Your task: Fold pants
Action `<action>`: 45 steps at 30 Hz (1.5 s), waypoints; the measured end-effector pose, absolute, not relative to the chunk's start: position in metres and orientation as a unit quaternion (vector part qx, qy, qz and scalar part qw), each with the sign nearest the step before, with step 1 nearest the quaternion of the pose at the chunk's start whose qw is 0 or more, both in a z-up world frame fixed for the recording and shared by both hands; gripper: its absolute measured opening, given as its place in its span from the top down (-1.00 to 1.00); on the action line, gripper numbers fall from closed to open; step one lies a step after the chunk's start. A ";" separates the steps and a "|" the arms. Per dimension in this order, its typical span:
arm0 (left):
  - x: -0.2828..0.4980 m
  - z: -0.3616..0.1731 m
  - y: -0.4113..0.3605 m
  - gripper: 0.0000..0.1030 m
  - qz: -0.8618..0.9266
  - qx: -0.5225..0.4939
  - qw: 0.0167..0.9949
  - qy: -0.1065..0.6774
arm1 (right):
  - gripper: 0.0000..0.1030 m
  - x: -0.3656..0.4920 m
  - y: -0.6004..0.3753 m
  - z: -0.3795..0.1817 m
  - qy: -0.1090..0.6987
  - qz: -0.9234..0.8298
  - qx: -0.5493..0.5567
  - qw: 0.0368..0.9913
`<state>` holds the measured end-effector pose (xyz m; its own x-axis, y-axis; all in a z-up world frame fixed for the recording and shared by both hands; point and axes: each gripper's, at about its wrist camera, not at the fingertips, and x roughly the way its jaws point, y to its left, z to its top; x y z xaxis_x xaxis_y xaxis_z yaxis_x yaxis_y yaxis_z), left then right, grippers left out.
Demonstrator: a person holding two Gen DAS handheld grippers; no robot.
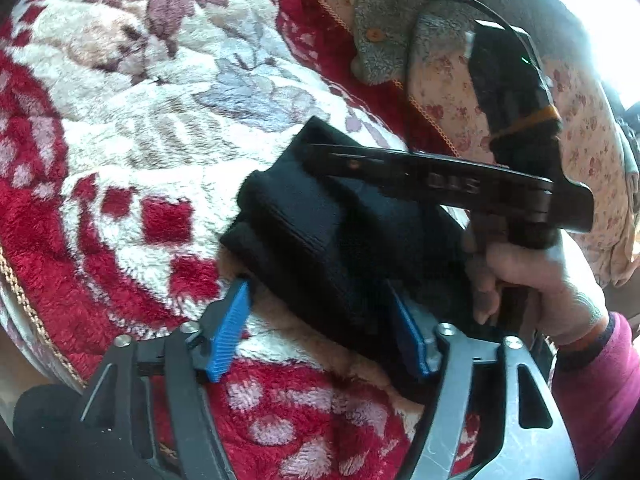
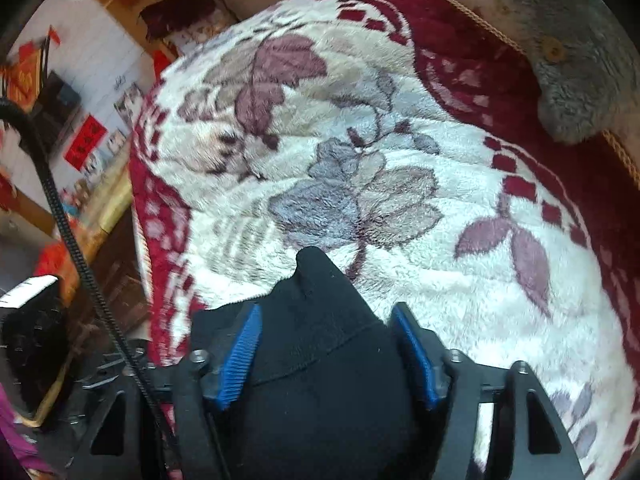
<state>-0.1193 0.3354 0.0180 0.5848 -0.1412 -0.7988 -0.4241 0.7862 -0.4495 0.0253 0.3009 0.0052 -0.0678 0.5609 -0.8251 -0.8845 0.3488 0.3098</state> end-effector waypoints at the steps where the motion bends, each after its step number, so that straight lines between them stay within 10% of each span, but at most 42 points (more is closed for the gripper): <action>1: -0.117 0.018 0.332 -0.48 0.085 -0.306 0.836 0.448 | -0.02 0.025 0.301 0.004 0.482 0.545 -0.166 0.665; 8: -0.119 0.017 0.327 -0.54 0.083 -0.291 0.847 0.437 | 0.42 0.028 0.295 0.005 0.474 0.546 -0.152 0.674; 12: -0.128 0.017 0.336 0.33 0.091 -0.309 0.847 0.423 | 0.60 0.025 0.287 0.015 0.461 0.557 -0.141 0.676; 16: -0.130 0.017 0.343 0.62 0.078 -0.334 0.843 0.414 | 0.64 0.021 0.280 0.025 0.455 0.564 -0.122 0.678; 45: -0.135 0.164 0.194 0.69 -0.088 -0.171 0.932 0.307 | 0.65 -0.010 0.065 0.150 0.348 0.539 0.081 0.762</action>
<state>-0.1352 0.1941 0.1635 0.7964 -0.2688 -0.5418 0.0594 0.9262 -0.3722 -0.0099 0.0651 0.1495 0.1759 0.8790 -0.4432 -0.7656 0.4052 0.4996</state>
